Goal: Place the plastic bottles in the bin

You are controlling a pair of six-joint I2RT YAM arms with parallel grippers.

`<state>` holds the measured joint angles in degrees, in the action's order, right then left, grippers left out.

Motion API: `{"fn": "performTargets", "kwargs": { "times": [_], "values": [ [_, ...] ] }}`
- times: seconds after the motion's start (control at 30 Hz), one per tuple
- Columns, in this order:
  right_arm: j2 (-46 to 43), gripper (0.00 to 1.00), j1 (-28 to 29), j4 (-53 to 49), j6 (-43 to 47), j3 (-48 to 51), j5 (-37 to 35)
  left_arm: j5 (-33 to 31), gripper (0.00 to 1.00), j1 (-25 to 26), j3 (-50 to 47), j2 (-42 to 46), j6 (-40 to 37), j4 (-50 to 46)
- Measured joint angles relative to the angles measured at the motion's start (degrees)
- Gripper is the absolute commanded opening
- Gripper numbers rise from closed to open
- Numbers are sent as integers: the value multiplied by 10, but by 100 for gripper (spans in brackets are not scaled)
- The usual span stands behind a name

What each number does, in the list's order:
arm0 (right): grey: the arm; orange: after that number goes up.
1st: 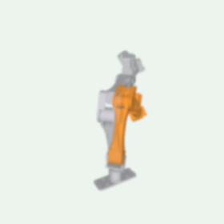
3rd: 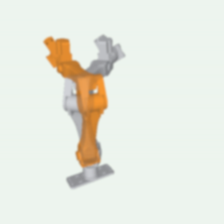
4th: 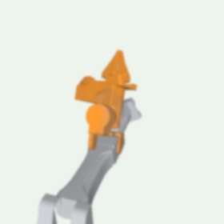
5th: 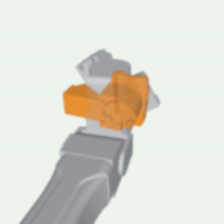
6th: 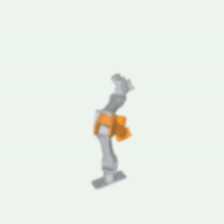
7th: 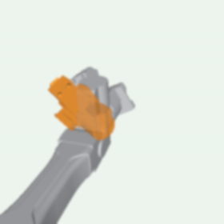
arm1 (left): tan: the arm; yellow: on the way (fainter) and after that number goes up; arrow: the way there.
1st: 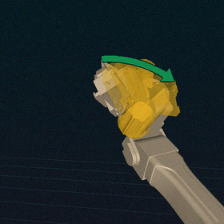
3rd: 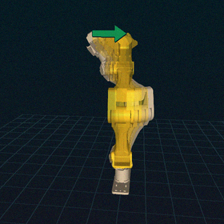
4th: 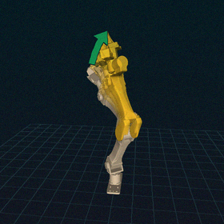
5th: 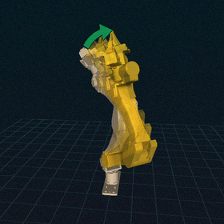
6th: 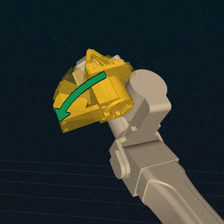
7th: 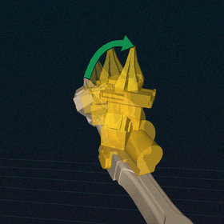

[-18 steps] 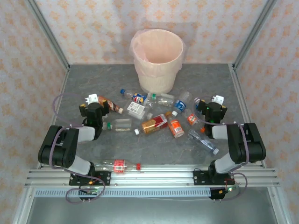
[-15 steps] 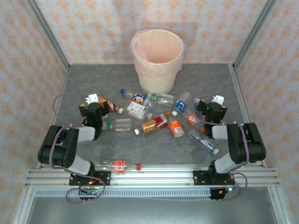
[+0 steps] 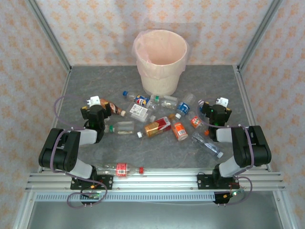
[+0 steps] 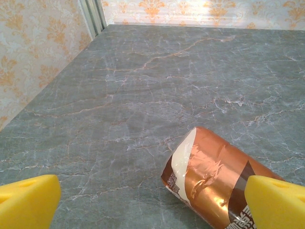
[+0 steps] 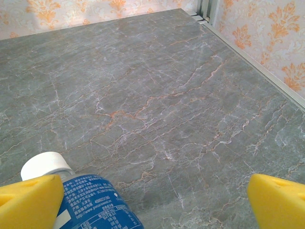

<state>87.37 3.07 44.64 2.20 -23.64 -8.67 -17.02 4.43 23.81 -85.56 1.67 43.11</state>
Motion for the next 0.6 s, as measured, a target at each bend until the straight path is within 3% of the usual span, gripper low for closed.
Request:
{"fn": "performTargets", "kwargs": {
  "times": [0.33, 0.6],
  "values": [
    [-19, 99, 0, -26, 0, 0, 0, 0, 100, 1, 0, 2, 0, -5],
    [-156, 99, 0, -202, -51, -87, -34, -32, 100, 9, 80, 87, 13, -170]
  ]
}}
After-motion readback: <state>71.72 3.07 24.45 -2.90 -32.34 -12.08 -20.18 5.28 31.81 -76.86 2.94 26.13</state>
